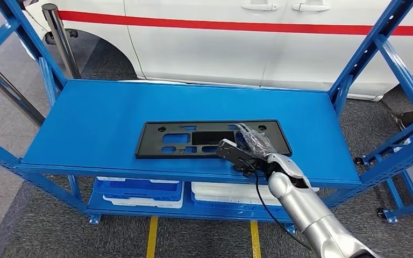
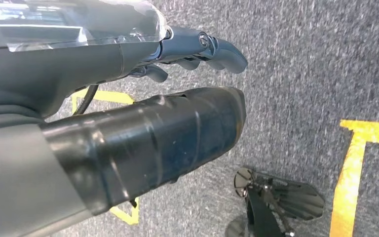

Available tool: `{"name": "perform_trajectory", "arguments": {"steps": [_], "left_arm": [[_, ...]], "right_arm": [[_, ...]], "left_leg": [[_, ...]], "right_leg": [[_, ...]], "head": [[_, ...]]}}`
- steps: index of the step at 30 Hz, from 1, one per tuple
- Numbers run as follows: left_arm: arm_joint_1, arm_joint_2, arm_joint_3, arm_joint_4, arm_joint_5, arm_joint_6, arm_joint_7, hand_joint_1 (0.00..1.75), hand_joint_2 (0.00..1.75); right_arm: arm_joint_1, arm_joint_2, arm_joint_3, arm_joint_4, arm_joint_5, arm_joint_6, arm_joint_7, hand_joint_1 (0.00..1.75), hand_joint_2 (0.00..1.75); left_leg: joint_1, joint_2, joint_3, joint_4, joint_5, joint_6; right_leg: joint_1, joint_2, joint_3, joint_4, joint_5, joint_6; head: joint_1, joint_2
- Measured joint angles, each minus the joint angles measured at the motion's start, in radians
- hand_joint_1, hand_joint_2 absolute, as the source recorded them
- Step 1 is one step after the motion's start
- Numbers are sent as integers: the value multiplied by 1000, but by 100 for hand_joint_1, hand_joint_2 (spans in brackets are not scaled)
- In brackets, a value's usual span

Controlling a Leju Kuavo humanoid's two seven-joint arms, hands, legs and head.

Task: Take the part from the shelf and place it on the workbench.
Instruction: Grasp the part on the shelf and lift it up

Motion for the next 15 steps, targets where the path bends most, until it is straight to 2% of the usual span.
{"name": "perform_trajectory", "arguments": {"steps": [1, 2, 3, 5, 6, 7, 9, 11, 12, 13, 15], "left_arm": [[0, 0, 2, 0, -1, 0, 0, 0, 0], [0, 1, 3, 0, -1, 0, 0, 0, 0], [0, 1, 4, 0, -1, 0, 0, 0, 0], [0, 1, 5, 0, -2, -1, 0, 0, 0], [0, 1, 6, 0, -2, -1, -1, 0, 0], [0, 1, 6, 0, -3, -1, -1, 0, 0], [0, 2, 8, 0, -3, -2, -1, 0, 0], [1, 2, 10, 0, -4, -2, -2, 0, 0], [1, 2, 12, 0, -4, -2, -2, 0, 0], [1, 2, 14, 0, -5, -2, -1, 0, 0], [2, 2, 17, 0, -6, -2, -1, 0, 0]], "right_arm": [[0, 0, 0, 6, 0, 0, -1, 0, 175], [-1, 0, 1, 11, 0, 0, -2, 0, 175], [-2, 0, 1, 14, 0, 0, -3, 0, 175], [-6, 0, 1, 19, -1, -1, -4, 0, 175], [-8, 1, 2, 20, -2, -1, -4, 0, 175], [-10, 2, 2, 22, -2, -1, -5, 0, 175], [-11, 4, 4, 23, -3, -2, -7, 3, 175], [-12, 9, 5, 24, -5, -5, -8, 85, 175], [-12, 12, 5, 25, -7, -7, -8, 128, 175], [-12, 14, 5, 26, -8, -10, -8, 168, 175], [-10, 18, 5, 28, -9, -17, -9, 175, 175]], "left_leg": [[0, 0, 0, 0, 0, 0], [0, 0, 1, 0, 0, 0], [0, -1, 2, 0, -1, -1], [1, -2, 6, 0, -2, -3], [-1, -4, 7, 1, -3, -7], [-2, -5, 7, 1, -3, -12], [-3, -6, 7, -3, -1, -26], [-1, -6, 8, -3, -4, -38], [0, -5, 3, 13, -18, -43], [1, -5, -13, 51, -44, -46], [1, -4, -66, 174, -111, -50]], "right_leg": [[-3, 0, -24, 49, -13, 3], [-5, 0, -33, 68, -10, 6], [-8, -1, -24, 47, 12, 6], [-11, -2, 40, -85, 78, 3], [-10, -2, 71, -149, 101, -1], [-7, -2, 91, -192, 113, -5], [0, -1, 97, -209, 113, -15], [-1, -2, 103, -220, 119, -29], [-3, -4, 106, -226, 123, -36], [-6, -6, 110, -233, 127, -43], [-4, -9, 109, -235, 129, -49]], "head": [[0, 0], [0, 0], [0, 0], [0, 0], [0, 0], [0, 0], [0, 0], [0, 0], [-1, 0], [-1, 0], [-1, 0]]}}
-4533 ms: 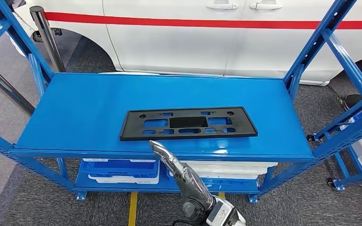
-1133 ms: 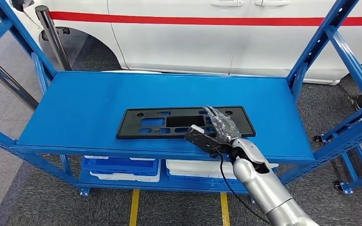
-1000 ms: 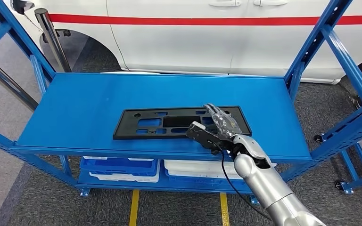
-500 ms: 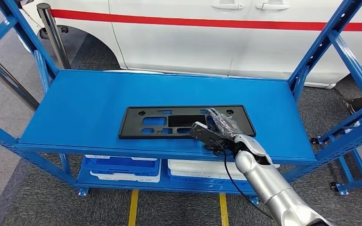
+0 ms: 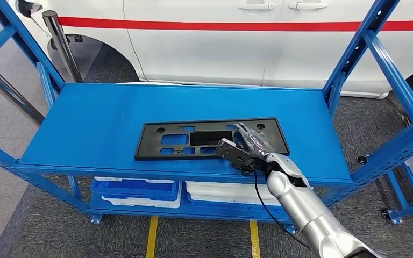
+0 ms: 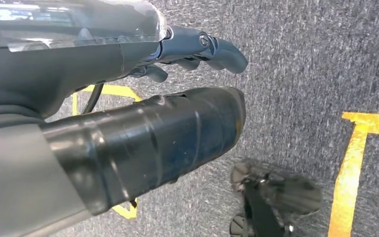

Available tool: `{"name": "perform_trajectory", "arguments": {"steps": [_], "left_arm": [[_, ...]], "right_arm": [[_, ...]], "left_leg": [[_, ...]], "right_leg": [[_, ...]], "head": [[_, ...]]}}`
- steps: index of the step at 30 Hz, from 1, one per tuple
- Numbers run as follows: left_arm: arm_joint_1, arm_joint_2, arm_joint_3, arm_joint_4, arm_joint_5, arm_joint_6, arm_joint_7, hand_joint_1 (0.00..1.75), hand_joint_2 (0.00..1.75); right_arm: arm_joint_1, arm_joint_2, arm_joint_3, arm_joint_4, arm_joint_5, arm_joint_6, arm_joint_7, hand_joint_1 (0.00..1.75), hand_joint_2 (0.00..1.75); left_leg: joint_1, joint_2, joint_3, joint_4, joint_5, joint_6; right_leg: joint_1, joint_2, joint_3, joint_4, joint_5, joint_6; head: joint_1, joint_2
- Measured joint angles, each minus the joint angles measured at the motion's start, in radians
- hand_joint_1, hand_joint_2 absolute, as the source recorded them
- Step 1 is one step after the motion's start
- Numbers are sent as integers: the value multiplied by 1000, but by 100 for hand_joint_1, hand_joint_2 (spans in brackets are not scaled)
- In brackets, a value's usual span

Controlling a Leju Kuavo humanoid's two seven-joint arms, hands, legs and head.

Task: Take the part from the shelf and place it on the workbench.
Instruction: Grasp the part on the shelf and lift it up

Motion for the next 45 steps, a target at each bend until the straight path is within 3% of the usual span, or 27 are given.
{"name": "perform_trajectory", "arguments": {"steps": [1, 2, 3, 5, 7, 8, 12, 14, 16, 17, 18, 19, 21, 23, 25, 27, 29, 31, 32, 33, 34, 36, 38, 42, 43, 45], "left_arm": [[1, 0, 1, 0, -1, 0, 0, 0, 0], [3, 0, 2, 0, -1, 0, 1, 0, 0], [4, 0, 3, 0, -3, 0, 1, 0, 0], [4, 1, 3, 0, -5, 0, 2, 0, 0], [3, 3, 4, 0, -7, 0, 3, 0, 0], [2, 3, 4, 0, -8, 0, 3, 0, 0], [2, 2, 5, 0, -10, -1, 5, 0, 0], [2, 2, 5, 0, -10, -3, 3, 0, 0], [2, 2, 6, 0, -9, -5, -2, 0, 0], [2, 2, 7, 0, -8, -6, -5, 0, 0], [3, 2, 8, 0, -8, -8, -8, 0, 0], [3, 2, 9, 0, -7, -11, -12, 0, 0], [3, 1, 11, 0, -7, -16, -20, 0, 0], [2, -1, 12, 0, -7, -18, -28, 0, 0], [2, -2, 13, 0, -7, -18, -32, 0, 87], [2, -3, 13, 0, -7, -17, -34, 0, 175], [2, -4, 14, 0, -11, -10, -35, 0, 175], [4, -5, 14, 0, -20, 10, -31, 0, 175], [5, -5, 14, 0, -24, 21, -26, 0, 175], [6, -5, 14, 0, -25, 29, -19, 0, 175], [7, -4, 14, 0, -26, 33, -12, 0, 175], [6, -4, 17, 0, -25, 35, 4, 0, 175], [4, -6, 22, 0, -25, 36, 19, 0, 175], [3, -8, 29, 0, -25, 36, 31, 0, 175], [3, -8, 29, 0, -25, 36, 32, 0, 175], [2, -9, 30, 0, -25, 37, 33, 0, 175]], "right_arm": [[1, 1, 0, 1, 0, -2, 0, 175, 175], [2, 2, 0, 2, -1, -3, -1, 175, 175], [2, 3, 0, 3, -1, -4, -1, 175, 175], [0, 4, 0, 3, -1, -5, -1, 175, 175], [0, 4, 0, 3, -1, -6, -1, 175, 175], [0, 4, 0, 3, -1, -6, -1, 175, 175], [1, 4, 0, 3, 1, -10, 0, 175, 175], [2, 4, 0, 3, 1, -14, -1, 175, 175], [4, 3, 0, 3, 1, -16, -4, 175, 175], [6, 3, 0, 2, 1, -16, -7, 175, 175], [6, 3, 0, 2, 0, -16, -9, 175, 175], [6, 3, 0, 1, 0, -16, -11, 175, 175], [5, 3, 0, -3, -2, -16, -14, 175, 175], [4, 2, 0, -8, -6, -16, -17, 175, 175], [4, 2, 0, -13, -9, -16, -19, 175, 175], [4, 2, 0, -18, -10, -15, -20, 175, 175], [5, 3, 0, -22, -11, -15, -22, 175, 175], [9, 2, 0, -23, -11, -15, -23, 175, 175], [11, 2, 0, -23, -11, -15, -23, 175, 175], [13, 2, 0, -23, -11, -15, -24, 175, 175], [14, 2, 0, -23, -11, -15, -24, 175, 175], [15, 2, 0, -24, -11, -15, -24, 175, 175], [15, 1, 0, -28, -9, -18, -22, 175, 175], [20, -2, 0, -38, -6, -23, -19, 175, 175], [21, -3, 0, -39, -6, -24, -18, 175, 175], [24, -4, 0, -40, -5, -27, -17, 175, 175]], "left_leg": [[0, 0, -26, 60, -23, -2], [0, 0, -38, 90, -28, -4], [1, 0, -34, 85, -14, -5], [3, 1, 24, -30, 51, -5], [1, 1, 80, -144, 88, 1], [0, 0, 91, -168, 90, 5], [0, 2, 92, -176, 95, 30], [3, 5, 91, -180, 100, 41], [3, 6, 89, -180, 100, 45], [2, 6, 90, -180, 100, 45], [2, 6, 91, -180, 99, 45], [3, 5, 93, -180, 99, 44], [2, 5, 98, -179, 96, 41], [0, 4, 99, -179, 94, 32], [-1, 4, 100, -183, 95, 19], [2, 3, 99, -178, 87, 9], [3, 3, 71, -111, 41, 4], [3, 3, 12, 17, -22, 0], [3, 3, -11, 67, -37, -2], [4, 3, -19, 84, -32, -4], [5, 4, -8, 59, -7, -6], [9, 4, 52, -68, 59, -9], [8, 2, 92, -157, 87, -3], [5, 3, 92, -170, 90, 25], [5, 4, 91, -172, 93, 33], [5, 6, 89, -174, 97, 43]], "right_leg": [[1, 0, -1, 1, 0, -1], [2, 0, -1, 2, 0, -1], [2, 0, -1, 4, -1, -1], [1, 1, -1, 12, -6, 2], [5, 4, -4, 22, -12, 12], [7, 5, -6, 25, -13, 17], [6, 8, -14, 39, -23, 37], [3, 8, -50, 120, -74, 46], [1, 8, -110, 248, -132, 52], [0, 7, -129, 288, -140, 53], [-1, 7, -131, 292, -129, 53], [-2, 7, -114, 258, -101, 51], [0, 7, -48, 124, -36, 43], [5, 8, -7, 35, -12, 34], [11, 9, -3, 18, -14, 26], [7, 7, 5, 5, -7, 14], [2, 2, 13, -7, 0, 3], [4, 0, 11, -9, 1, -1], [5, 0, 10, -8, 1, -1], [5, 0, 9, -7, 1, -1], [4, 0, 9, -5, 0, 0], [3, 2, 8, 5, -4, 7], [7, 6, 0, 18, -9, 18], [7, 11, -11, 27, -13, 37], [4, 11, -19, 46, -27, 42], [1, 10, -64, 146, -86, 49]], "head": [[0, 0], [0, 0], [0, 0], [0, 0], [0, 0], [0, 0], [1, 0], [1, 0], [1, 0], [1, 0], [1, 0], [1, 0], [1, 0], [1, 0], [1, 0], [1, 0], [0, 0], [-1, 0], [-1, 0], [-1, 0], [-1, 0], [-1, 0], [-1, 0], [0, 0], [0, 0], [0, 0]]}}
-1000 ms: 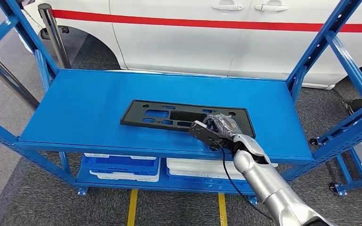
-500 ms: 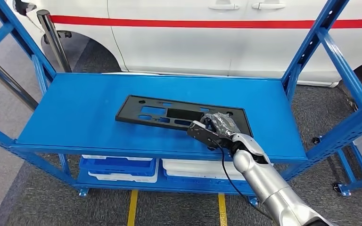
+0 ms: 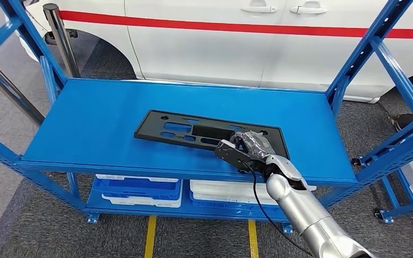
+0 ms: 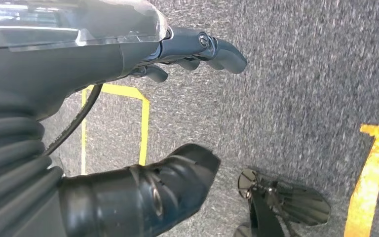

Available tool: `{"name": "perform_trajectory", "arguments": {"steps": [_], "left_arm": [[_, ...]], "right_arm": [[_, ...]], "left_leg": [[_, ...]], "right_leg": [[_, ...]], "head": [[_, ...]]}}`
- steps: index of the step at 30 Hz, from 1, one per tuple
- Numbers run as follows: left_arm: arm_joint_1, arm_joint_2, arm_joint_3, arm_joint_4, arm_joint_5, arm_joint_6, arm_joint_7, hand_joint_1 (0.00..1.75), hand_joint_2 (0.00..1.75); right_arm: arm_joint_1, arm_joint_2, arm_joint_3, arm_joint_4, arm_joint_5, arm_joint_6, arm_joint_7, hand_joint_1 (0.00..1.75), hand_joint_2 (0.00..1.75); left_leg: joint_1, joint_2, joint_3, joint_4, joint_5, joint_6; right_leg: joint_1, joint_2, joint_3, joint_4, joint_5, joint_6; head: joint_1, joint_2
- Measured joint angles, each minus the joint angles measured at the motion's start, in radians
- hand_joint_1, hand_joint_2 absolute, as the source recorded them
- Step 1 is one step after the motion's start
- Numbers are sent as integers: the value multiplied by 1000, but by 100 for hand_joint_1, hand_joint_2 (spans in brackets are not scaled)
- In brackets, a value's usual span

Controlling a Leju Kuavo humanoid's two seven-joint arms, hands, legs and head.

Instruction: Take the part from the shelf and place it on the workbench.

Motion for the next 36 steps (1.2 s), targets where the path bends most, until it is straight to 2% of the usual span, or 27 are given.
{"name": "perform_trajectory", "arguments": {"steps": [2, 3, 4, 5, 6, 8, 10, 12, 14, 16, 17, 18, 19, 20, 22, 23, 24, 27, 28, 29, 30, 32, 33, 34, 35, 36], "left_arm": [[0, 0, 0, 0, 1, 1, 2, 0, 175], [0, 0, 1, 0, 1, 3, 4, 0, 175], [0, 0, 1, 0, 0, 4, 6, 0, 175], [0, -1, 1, 0, -2, 7, 8, 0, 175], [0, -3, 1, 0, -5, 10, 11, 0, 175], [0, -11, 2, 0, -13, 16, 18, 0, 175], [1, -17, 2, 0, -19, 16, 26, 0, 175], [0, -21, 2, 0, -23, 13, 29, 0, 175], [-2, -26, 2, 0, -27, 12, 29, 0, 175], [-3, -30, 2, 0, -32, 10, 29, 0, 175], [-4, -30, 2, 0, -33, 10, 29, 0, 175], [-4, -30, 2, 0, -35, 9, 29, 0, 175], [-4, -31, 2, 0, -36, 6, 29, 0, 175], [-4, -31, 2, 0, -37, 4, 29, 0, 175], [-6, -31, 2, 0, -39, 0, 29, 0, 175], [-8, -32, 2, 0, -40, -1, 29, 0, 175], [-10, -32, 2, 0, -41, -1, 29, 0, 175], [-12, -35, 2, 0, -44, -1, 29, 0, 175], [-12, -36, 2, 0, -45, -1, 29, 0, 175], [-13, -38, 2, 0, -46, -1, 29, 0, 175], [-13, -39, 2, 0, -47, -1, 29, 0, 175], [-14, -40, 2, 0, -52, 0, 30, 0, 175], [-14, -40, 2, 0, -54, 0, 31, 0, 175], [-14, -41, 2, 0, -56, 1, 32, 0, 175], [-14, -41, 2, 0, -57, 1, 34, 0, 175], [-14, -42, 2, 0, -58, 1, 35, 0, 175]], "right_arm": [[9, -1, 0, -3, 17, -19, 5, 175, 175], [17, -2, 0, -8, 38, -44, 15, 175, 175], [29, -2, 0, -18, 70, -78, 32, 175, 175], [44, -2, 0, -34, 113, -119, 54, 175, 175], [61, -2, 0, -57, 161, -162, 78, 175, 175], [96, 0, 0, -112, 274, -243, 118, 175, 175], [128, 3, 2, -170, 380, -302, 145, 175, 175], [162, 5, 10, -227, 485, -340, 168, 175, 175], [194, 7, 29, -283, 594, -366, 190, 175, 175], [218, 8, 49, -329, 664, -379, 206, 175, 175], [228, 9, 56, -344, 678, -381, 210, 175, 175], [238, 9, 61, -356, 686, -382, 214, 175, 175], [245, 9, 64, -365, 690, -382, 217, 175, 175], [251, 8, 65, -373, 693, -382, 219, 175, 175], [257, 8, 66, -387, 699, -384, 222, 175, 175], [257, 8, 66, -392, 701, -385, 223, 175, 175], [258, 8, 66, -397, 703, -386, 223, 175, 175], [263, 7, 68, -408, 711, -389, 224, 175, 175], [266, 5, 68, -411, 712, -390, 224, 175, 175], [270, 4, 68, -415, 714, -392, 224, 175, 175], [274, 2, 68, -417, 716, -394, 224, 175, 175], [285, -1, 69, -424, 722, -402, 224, 175, 175], [292, -3, 69, -427, 726, -406, 225, 175, 175], [299, -4, 69, -430, 729, -410, 225, 175, 175], [305, -4, 70, -433, 731, -411, 225, 175, 175], [309, -5, 70, -435, 732, -412, 225, 175, 175]], "left_leg": [[-2, 0, -3, 0, 1, 3], [-3, -1, -4, 0, 1, 3], [-4, -3, -3, 0, 1, 4], [-5, -5, -2, 0, 0, 3], [-5, -8, -1, 0, -1, 3], [-9, -10, -4, 2, 0, -2], [-11, -10, -10, 3, 4, -10], [-11, -8, -13, 2, 0, -20], [-11, -7, -27, 44, -43, -28], [-10, -6, -68, 161, -118, -33], [-10, -6, -90, 224, -148, -35], [-10, -6, -100, 264, -163, -37], [-10, -6, -92, 264, -157, -38], [-9, -6, -64, 225, -135, -37], [-10, -6, 16, 90, -89, -34], [-11, -7, 42, 40, -76, -31], [-13, -8, 54, 14, -71, -27], [-16, -7, 47, 6, -54, -11], [-14, -5, 43, 4, -45, -4], [-13, -3, 36, 1, -35, 4], [-12, -1, 27, -1, -25, 10], [-13, 1, 5, 0, -8, 16], [-14, 1, -6, 1, -1, 16], [-14, 2, -16, 3, 5, 15], [-15, 2, -26, 5, 11, 14], [-16, 1, -33, 7, 16, 12]], "right_leg": [[-2, 0, -60, 128, -53, 4], [-2, 0, -74, 158, -56, 4], [-2, 0, -71, 151, -39, 2], [-2, 0, -50, 106, -7, -3], [-1, 0, -16, 34, 29, -10], [6, -1, 37, -83, 74, -23], [12, 0, 48, -114, 78, -29], [8, -1, 46, -125, 83, -35], [2, -5, 46, -137, 92, -46], [3, -6, 40, -137, 97, -53], [4, -7, 35, -134, 98, -54], [5, -8, 29, -130, 100, -55], [6, -9, 22, -126, 102, -54], [5, -9, 15, -120, 104, -52], [5, -8, 1, -107, 109, -47], [6, -8, -4, -101, 111, -43], [8, -7, -8, -98, 114, -38], [8, -5, -12, -100, 127, -18], [7, -5, -17, -93, 117, -11], [5, -4, -26, -73, 91, -5], [3, -3, -40, -31, 48, 0], [2, -3, -70, 91, -43, 8], [1, -3, -76, 143, -67, 10], [1, -3, -69, 165, -66, 10], [0, -3, -46, 152, -48, 9], [1, -3, -7, 105, -21, 5]], "head": [[0, 0], [0, 0], [0, 0], [0, 0], [0, 0], [0, 0], [-1, 0], [-1, 0], [-2, 0], [-2, 0], [-2, 0], [-2, 0], [-2, 0], [-2, 0], [-2, 0], [-2, 0], [-2, 0], [-2, 0], [-1, 0], [-1, 0], [0, 0], [0, 0], [0, 0], [0, 0], [0, 0], [0, 0]]}}
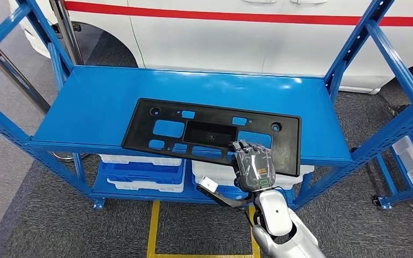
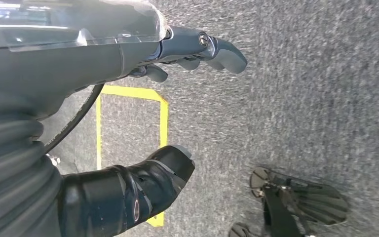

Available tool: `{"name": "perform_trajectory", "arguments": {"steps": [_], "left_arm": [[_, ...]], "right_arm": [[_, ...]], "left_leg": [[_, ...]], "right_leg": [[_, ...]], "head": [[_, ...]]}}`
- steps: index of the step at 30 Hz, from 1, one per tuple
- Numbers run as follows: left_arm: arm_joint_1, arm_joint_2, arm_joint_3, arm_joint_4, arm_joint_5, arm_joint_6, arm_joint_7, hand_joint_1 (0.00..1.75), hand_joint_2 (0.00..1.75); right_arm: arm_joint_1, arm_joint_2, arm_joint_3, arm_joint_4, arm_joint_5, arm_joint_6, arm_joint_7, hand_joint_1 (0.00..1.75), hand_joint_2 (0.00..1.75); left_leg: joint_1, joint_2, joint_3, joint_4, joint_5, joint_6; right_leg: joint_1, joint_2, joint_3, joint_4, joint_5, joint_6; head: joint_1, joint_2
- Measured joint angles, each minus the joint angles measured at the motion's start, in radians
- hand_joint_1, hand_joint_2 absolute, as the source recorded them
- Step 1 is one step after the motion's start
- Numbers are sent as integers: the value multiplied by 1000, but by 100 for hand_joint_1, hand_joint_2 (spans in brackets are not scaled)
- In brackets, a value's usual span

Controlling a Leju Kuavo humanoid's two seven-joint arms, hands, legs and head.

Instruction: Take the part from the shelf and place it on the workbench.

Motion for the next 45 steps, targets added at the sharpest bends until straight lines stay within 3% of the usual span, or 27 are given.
{"name": "perform_trajectory", "arguments": {"steps": [3, 5, 7, 9, 11, 12, 13, 15, 17, 19, 20, 22, 23, 25, 27, 28, 29, 31, 33, 35, 37, 38, 39, 41, 42, 43, 45], "left_arm": [[0, -5, -1, 0, -1, 0, 2, 0, 175], [0, -8, -1, 0, -5, 0, 4, 0, 175], [2, -9, -2, 0, -10, -1, 10, 0, 175], [4, -10, -3, 0, -21, -4, 16, 0, 175], [5, -12, -6, 0, -37, -5, 22, 0, 175], [6, -14, -7, 0, -45, -6, 24, 0, 175], [7, -15, -9, 0, -53, -6, 25, 0, 175], [7, -17, -14, 0, -69, -6, 25, 0, 175], [6, -20, -22, 0, -83, -6, 25, 0, 175], [4, -23, -29, 0, -93, -6, 25, 0, 175], [4, -25, -30, 0, -95, -5, 25, 0, 175], [3, -31, -33, 0, -103, -5, 27, 0, 175], [2, -34, -35, 1, -108, -5, 28, 0, 175], [2, -39, -43, 2, -123, -6, 31, 0, 175], [2, -39, -52, 2, -141, -11, 35, 0, 175], [1, -40, -57, 2, -150, -15, 37, 0, 175], [1, -41, -62, 2, -157, -18, 40, 0, 175], [0, -44, -71, 2, -165, -20, 44, 0, 175], [0, -48, -78, 2, -167, -20, 45, 0, 175], [0, -52, -81, 2, -168, -20, 46, 0, 175], [0, -53, -81, 2, -168, -20, 46, 0, 175], [1, -53, -81, 2, -167, -20, 46, 0, 175], [1, -53, -82, 2, -167, -20, 47, 0, 175], [3, -55, -82, 2, -167, -20, 47, 0, 175], [3, -56, -82, 2, -168, -21, 47, 0, 175], [4, -58, -82, 2, -168, -21, 48, 0, 175], [3, -60, -82, 2, -169, -21, 48, 0, 175]], "right_arm": [[3, -1, 1, -12, 1, -3, 0, 175, 175], [6, -2, 2, -19, 1, -10, -1, 175, 175], [13, -2, 4, -24, -16, -21, -13, 175, 175], [29, 0, 8, -30, -79, -43, -52, 175, 175], [57, 6, 10, -42, -207, -65, -131, 175, 175], [76, 10, 11, -52, -296, -70, -188, 175, 175], [98, 15, 12, -65, -387, -70, -248, 175, 175], [141, 27, 17, -98, -558, -58, -357, 175, 175], [174, 39, 23, -131, -703, -17, -428, 175, 175], [199, 48, 25, -157, -820, 32, -474, 175, 175], [208, 52, 25, -167, -856, 48, -489, 175, 175], [221, 58, 26, -182, -922, 92, -514, 175, 175], [227, 61, 26, -186, -964, 124, -528, 175, 175], [241, 65, 26, -193, -1093, 230, -561, 175, 175], [251, 68, 26, -193, -1252, 378, -589, 175, 175], [253, 68, 26, -190, -1324, 450, -600, 175, 175], [255, 68, 26, -187, -1383, 504, -610, 175, 175], [256, 68, 26, -180, -1440, 555, -620, 175, 175], [255, 68, 26, -176, -1453, 565, -622, 175, 175], [254, 68, 26, -174, -1456, 567, -622, 175, 175], [253, 68, 26, -172, -1457, 568, -623, 175, 175], [253, 68, 26, -171, -1459, 572, -623, 175, 175], [253, 68, 26, -168, -1463, 580, -625, 175, 175], [253, 70, 26, -162, -1478, 616, -633, 175, 175], [254, 71, 26, -159, -1486, 638, -638, 175, 175], [254, 72, 26, -155, -1492, 659, -642, 175, 175], [254, 75, 26, -144, -1498, 692, -648, 175, 175]], "left_leg": [[-2, -1, -14, 2, 16, -12], [-1, -1, -17, -3, 31, -23], [-1, -2, -22, -6, 36, -35], [-2, -4, -40, 36, -21, -44], [0, -3, -66, 143, -123, -48], [1, -3, -74, 203, -155, -49], [1, -3, -74, 245, -163, -50], [0, -3, -34, 245, -118, -47], [-3, -4, 61, 124, -81, -39], [-8, -5, 139, 2, -97, -32], [-11, -5, 151, -26, -107, -29], [-9, -2, 141, -35, -94, -21], [-7, 1, 133, -37, -82, -14], [-3, 8, 110, -39, -56, -1], [-5, 9, 77, -35, -32, 4], [-6, 10, 58, -30, -20, 4], [-6, 10, 39, -25, -10, 3], [-7, 10, 4, -13, 8, 0], [-8, 9, -17, -5, 24, -7], [-7, 9, -24, -8, 44, -18], [-4, 9, -30, -15, 62, -31], [-2, 7, -37, -9, 51, -36], [-2, 6, -47, 10, 20, -40], [0, 4, -69, 98, -87, -46], [0, 3, -78, 158, -131, -49], [1, 4, -81, 212, -150, -52], [2, 4, -57, 256, -112, -58]], "right_leg": [[8, 1, 126, -195, 29, -19], [15, 2, 145, -237, 28, -29], [13, -1, 135, -246, 46, -42], [7, -5, 118, -255, 68, -59], [9, -7, 95, -254, 87, -69], [11, -8, 81, -252, 96, -71], [13, -10, 67, -249, 105, -71], [16, -12, 35, -237, 120, -70], [18, -12, 7, -222, 132, -65], [19, -12, -8, -213, 145, -56], [19, -13, -11, -212, 154, -51], [17, -11, -14, -214, 167, -39], [16, -8, -20, -205, 152, -33], [12, -3, -39, -139, 63, -23], [6, -3, -60, -17, -32, -14], [4, -3, -63, 35, -46, -11], [2, -3, -55, 63, -34, -10], [1, -2, 10, 20, 25, -13], [5, -2, 126, -130, 28, -25], [13, -1, 196, -241, 0, -36], [15, -2, 191, -263, 13, -47], [14, -4, 180, -267, 27, -55], [11, -6, 165, -271, 41, -65], [9, -8, 132, -272, 70, -77], [10, -9, 115, -269, 82, -80], [10, -10, 97, -265, 94, -78], [10, -13, 57, -253, 116, -74]], "head": [[0, 0], [0, 0], [0, 0], [-1, 0], [-2, 0], [-2, 0], [-2, 0], [-2, 0], [-2, 0], [-1, 0], [-1, 0], [-1, 0], [-1, 0], [0, 0], [1, 0], [1, 0], [1, 0], [1, 0], [0, 0], [1, 0], [1, 0], [1, 0], [0, 0], [-1, 0], [-1, 0], [-1, 0], [-1, 0]]}}
